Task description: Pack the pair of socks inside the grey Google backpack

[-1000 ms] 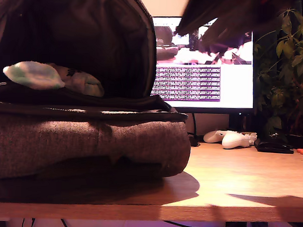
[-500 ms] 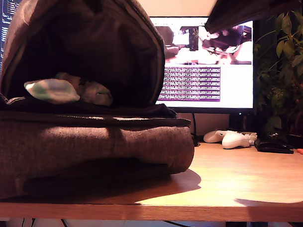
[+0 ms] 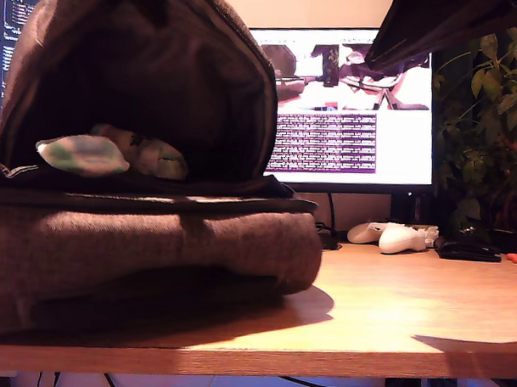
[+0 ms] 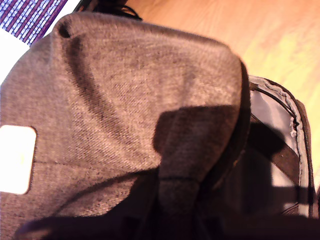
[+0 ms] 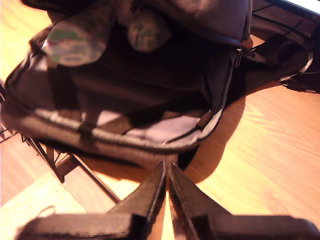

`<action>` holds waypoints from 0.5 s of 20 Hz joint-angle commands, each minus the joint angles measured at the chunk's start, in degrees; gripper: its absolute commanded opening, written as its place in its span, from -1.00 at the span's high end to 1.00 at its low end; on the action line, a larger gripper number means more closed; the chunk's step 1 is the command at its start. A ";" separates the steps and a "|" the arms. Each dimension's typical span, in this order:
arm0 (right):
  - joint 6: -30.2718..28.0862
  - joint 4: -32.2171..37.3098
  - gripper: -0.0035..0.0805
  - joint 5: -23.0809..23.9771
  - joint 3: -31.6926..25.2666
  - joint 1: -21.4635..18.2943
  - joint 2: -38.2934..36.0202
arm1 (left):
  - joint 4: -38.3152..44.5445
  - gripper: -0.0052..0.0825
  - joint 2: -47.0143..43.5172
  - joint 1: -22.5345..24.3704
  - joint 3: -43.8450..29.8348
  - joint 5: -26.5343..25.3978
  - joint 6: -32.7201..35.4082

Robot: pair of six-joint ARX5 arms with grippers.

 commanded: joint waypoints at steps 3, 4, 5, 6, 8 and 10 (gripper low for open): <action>-0.11 0.17 0.94 0.02 -0.70 0.07 0.20 | 0.17 0.94 2.03 0.22 0.44 2.75 -0.66; -0.13 0.22 0.94 0.02 -0.68 0.07 0.20 | 0.37 0.94 2.01 0.22 0.44 3.69 -0.63; -0.11 0.24 0.94 0.02 -0.68 0.07 0.20 | 0.17 0.90 2.01 0.22 0.44 3.80 -0.63; -0.11 0.22 0.94 0.02 -0.68 0.07 0.20 | -0.04 0.81 2.01 0.22 0.44 3.74 -0.63; -0.11 0.24 0.94 0.02 -0.68 0.07 0.20 | -0.42 0.58 2.01 0.22 0.44 3.74 -0.63; -0.11 0.28 0.94 0.02 -0.68 0.07 0.20 | -0.74 0.37 1.99 0.22 0.44 3.74 -0.61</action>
